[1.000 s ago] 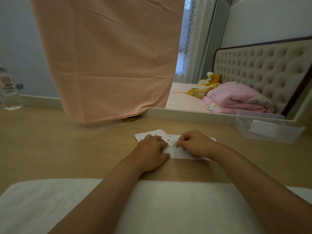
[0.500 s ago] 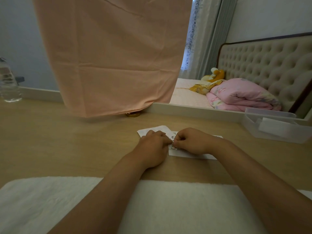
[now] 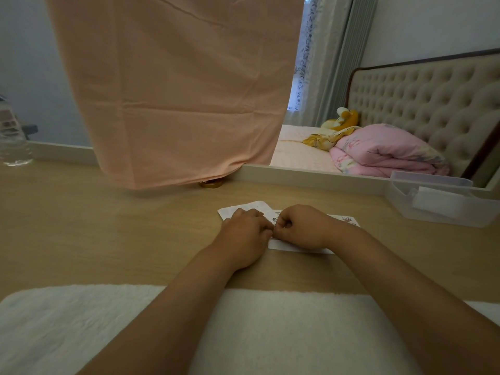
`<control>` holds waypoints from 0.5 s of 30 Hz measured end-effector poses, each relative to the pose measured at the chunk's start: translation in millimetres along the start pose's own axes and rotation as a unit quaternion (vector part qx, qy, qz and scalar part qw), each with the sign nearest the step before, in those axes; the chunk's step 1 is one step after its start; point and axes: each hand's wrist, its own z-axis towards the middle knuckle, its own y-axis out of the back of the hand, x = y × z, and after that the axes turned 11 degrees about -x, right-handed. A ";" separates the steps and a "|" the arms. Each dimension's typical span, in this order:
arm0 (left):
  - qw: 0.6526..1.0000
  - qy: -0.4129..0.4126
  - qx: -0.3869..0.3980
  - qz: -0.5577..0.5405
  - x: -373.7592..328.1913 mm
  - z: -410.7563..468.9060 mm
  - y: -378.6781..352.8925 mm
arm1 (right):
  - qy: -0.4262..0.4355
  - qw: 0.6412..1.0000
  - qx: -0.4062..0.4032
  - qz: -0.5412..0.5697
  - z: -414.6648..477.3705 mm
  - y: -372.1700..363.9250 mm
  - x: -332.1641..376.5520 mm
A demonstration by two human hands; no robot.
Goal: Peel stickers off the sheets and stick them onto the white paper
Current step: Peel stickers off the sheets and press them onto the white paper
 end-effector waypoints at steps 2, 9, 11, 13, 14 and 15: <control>1.000 0.002 -0.003 0.005 -0.3 -0.4 0.4 | -0.010 1.000 -0.018 0.003 -0.9 -0.3 -0.2; 0.998 0.002 -0.059 -0.028 -2.4 -5.6 3.1 | -0.060 0.993 -0.103 -0.013 -9.7 0.3 0.2; 0.994 -0.006 -0.100 -0.047 -3.4 -9.9 6.9 | -0.084 0.990 -0.110 0.006 -10.5 -0.4 -1.8; 0.995 -0.026 -0.077 -0.057 -4.4 -14.3 11.7 | -0.095 0.989 -0.105 0.032 -11.4 -3.1 -4.9; 0.996 -0.040 -0.049 -0.061 -4.6 -16.2 13.3 | -0.094 0.989 -0.106 0.044 -12.6 -4.9 -6.4; 0.996 -0.053 -0.022 -0.061 -4.4 -17.8 14.6 | -0.090 0.989 -0.109 0.053 -13.9 -6.1 -7.6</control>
